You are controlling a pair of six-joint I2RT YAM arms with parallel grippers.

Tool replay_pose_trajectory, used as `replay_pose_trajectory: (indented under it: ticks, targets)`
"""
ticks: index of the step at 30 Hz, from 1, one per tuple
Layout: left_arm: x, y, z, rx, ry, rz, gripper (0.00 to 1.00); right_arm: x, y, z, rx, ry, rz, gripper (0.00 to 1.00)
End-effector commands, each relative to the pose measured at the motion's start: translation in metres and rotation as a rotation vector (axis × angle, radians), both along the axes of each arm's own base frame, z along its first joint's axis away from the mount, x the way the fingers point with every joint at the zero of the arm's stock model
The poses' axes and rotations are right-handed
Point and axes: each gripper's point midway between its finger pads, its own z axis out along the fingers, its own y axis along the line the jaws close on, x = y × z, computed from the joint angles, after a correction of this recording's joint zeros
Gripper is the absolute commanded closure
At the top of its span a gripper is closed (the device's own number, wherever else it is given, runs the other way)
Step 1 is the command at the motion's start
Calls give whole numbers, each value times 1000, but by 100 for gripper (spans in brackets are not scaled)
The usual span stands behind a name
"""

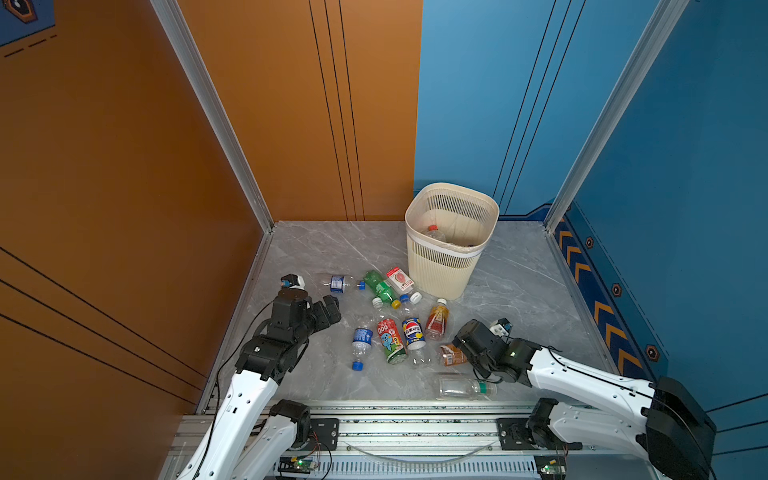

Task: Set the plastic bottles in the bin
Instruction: 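Lower the right gripper and close it around the brown Nescafe coffee bottle, then lift the Nescafe bottle with the right gripper over the bin and release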

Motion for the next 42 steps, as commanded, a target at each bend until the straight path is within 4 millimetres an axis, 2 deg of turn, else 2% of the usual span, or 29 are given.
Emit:
replay_pose_trajectory:
  ticks: [1, 8, 15, 19, 25, 30, 34, 39, 42]
  targets:
    - [-2, 0, -2, -20, 10, 2, 2, 7, 2, -4, -3, -4, 15, 14]
    - [-1, 1, -3, -29, 17, 9, 2, 16, 9, -17, 9, 14, 11, 16]
    - [0, 1, -2, -30, 26, 9, 2, 23, 9, -25, 15, 13, -13, 34]
    - [-1, 3, -3, -33, 29, 16, 2, 28, 6, -22, 21, -2, -27, 41]
    - [-1, 3, -7, -40, 44, 23, 2, 33, -5, -7, 2, -38, -31, 46]
    - [-1, 3, -17, -38, 70, 31, 2, 34, -17, 18, -45, -84, 13, 47]
    - [-3, 4, -27, -39, 96, 36, 2, 40, -43, 48, -97, -127, 12, 49]
    - [-3, 5, -32, -45, 105, 45, 3, 45, -74, 106, -139, -224, 15, 51]
    - [-4, 4, -35, -49, 112, 47, 2, 52, -89, 154, -157, -307, 29, 52]
